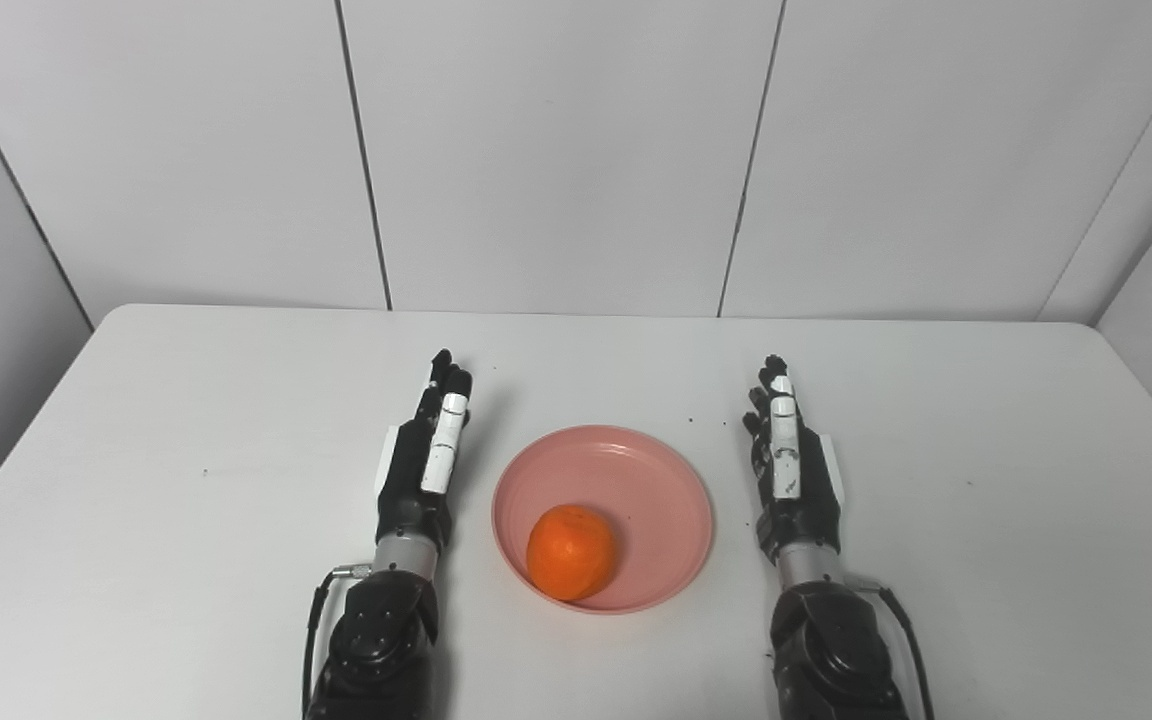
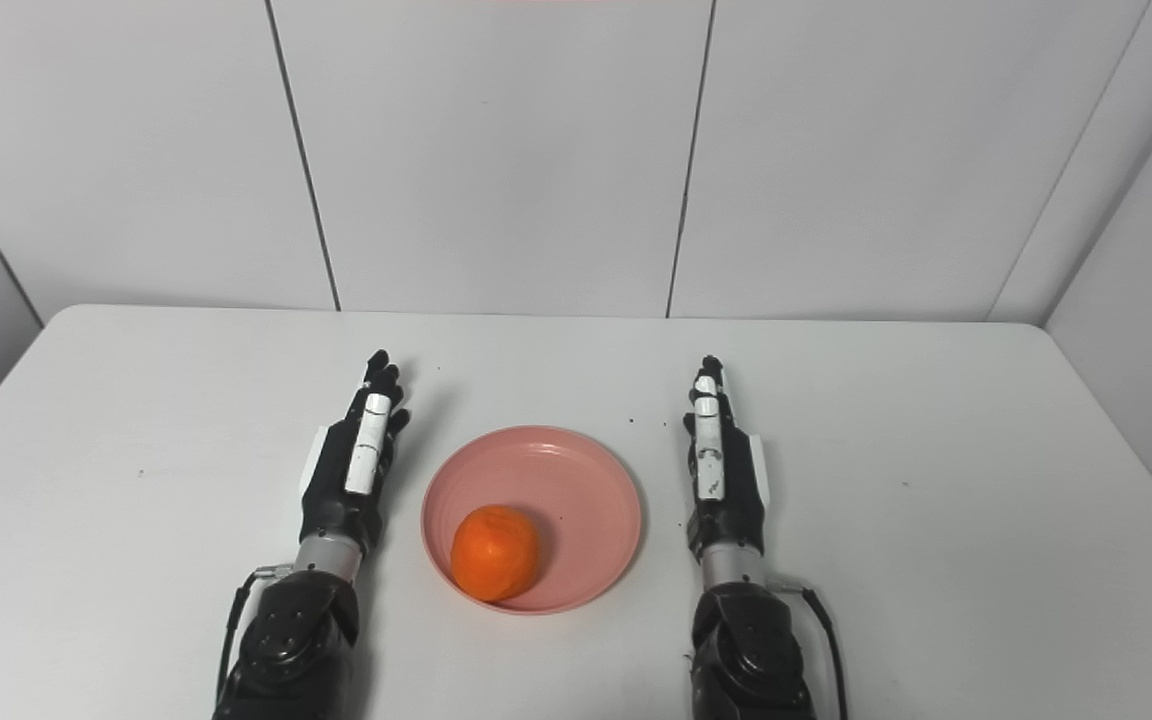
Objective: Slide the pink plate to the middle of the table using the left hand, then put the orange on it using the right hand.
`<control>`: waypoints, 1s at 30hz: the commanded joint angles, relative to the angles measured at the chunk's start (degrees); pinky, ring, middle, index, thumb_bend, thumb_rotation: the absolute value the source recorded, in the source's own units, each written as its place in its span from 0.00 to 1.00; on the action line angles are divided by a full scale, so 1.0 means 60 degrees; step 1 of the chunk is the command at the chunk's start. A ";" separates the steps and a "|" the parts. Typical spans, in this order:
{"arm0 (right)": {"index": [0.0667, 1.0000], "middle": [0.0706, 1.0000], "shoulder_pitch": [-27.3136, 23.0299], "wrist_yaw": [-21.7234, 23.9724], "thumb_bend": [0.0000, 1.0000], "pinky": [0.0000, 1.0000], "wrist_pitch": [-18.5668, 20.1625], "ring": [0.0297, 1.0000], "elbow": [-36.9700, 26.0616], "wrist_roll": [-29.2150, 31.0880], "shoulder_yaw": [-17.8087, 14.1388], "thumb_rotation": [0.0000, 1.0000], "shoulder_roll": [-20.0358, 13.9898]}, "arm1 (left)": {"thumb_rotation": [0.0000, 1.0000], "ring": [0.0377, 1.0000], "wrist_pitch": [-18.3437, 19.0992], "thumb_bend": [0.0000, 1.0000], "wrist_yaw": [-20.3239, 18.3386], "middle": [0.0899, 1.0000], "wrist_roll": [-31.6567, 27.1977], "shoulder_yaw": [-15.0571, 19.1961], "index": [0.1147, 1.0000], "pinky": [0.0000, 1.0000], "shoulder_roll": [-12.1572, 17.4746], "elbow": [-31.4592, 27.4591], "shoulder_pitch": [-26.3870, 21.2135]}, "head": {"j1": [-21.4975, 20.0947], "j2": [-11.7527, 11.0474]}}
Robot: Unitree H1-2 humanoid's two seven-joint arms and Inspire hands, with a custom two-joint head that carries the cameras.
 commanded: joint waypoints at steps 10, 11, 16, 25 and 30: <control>0.95 0.98 0.0215 -0.0100 0.74 1.00 0.0295 1.00 0.0113 0.0101 -0.0048 1.00 0.0160 | 0.89 1.00 0.0383 0.83 0.0051 1.00 -0.0004 -0.0022 1.00 1.00 -0.0069 0.0200 0.0284 | -0.0010 0.0013; 0.95 0.98 0.0214 -0.0103 0.74 1.00 0.0314 1.00 0.0109 0.0099 -0.0049 1.00 0.0159 | 0.89 1.00 0.0359 0.83 0.0037 1.00 -0.0037 -0.0014 1.00 1.00 -0.0081 0.0212 0.0286 | -0.0010 0.0013; 0.95 0.99 0.0212 -0.0041 0.75 1.00 0.0314 1.00 0.0144 0.0112 -0.0026 1.00 0.0122 | 0.87 1.00 0.0313 0.82 0.0016 1.00 -0.0151 0.0031 1.00 1.00 -0.0130 0.0259 0.0267 | -0.0010 0.0013; 0.95 0.98 0.0201 -0.0071 0.76 1.00 0.0218 1.00 0.0230 0.0026 -0.0005 1.00 0.0108 | 0.88 1.00 0.0346 0.83 0.0037 1.00 -0.0069 0.0010 1.00 1.00 -0.0114 0.0256 0.0254 | -0.0003 0.0020; 0.95 0.98 0.0184 -0.0037 0.75 1.00 0.0195 1.00 0.0261 0.0063 -0.0019 1.00 0.0108 | 0.88 1.00 0.0315 0.82 0.0021 1.00 -0.0085 0.0012 1.00 1.00 -0.0109 0.0290 0.0242 | -0.0003 0.0021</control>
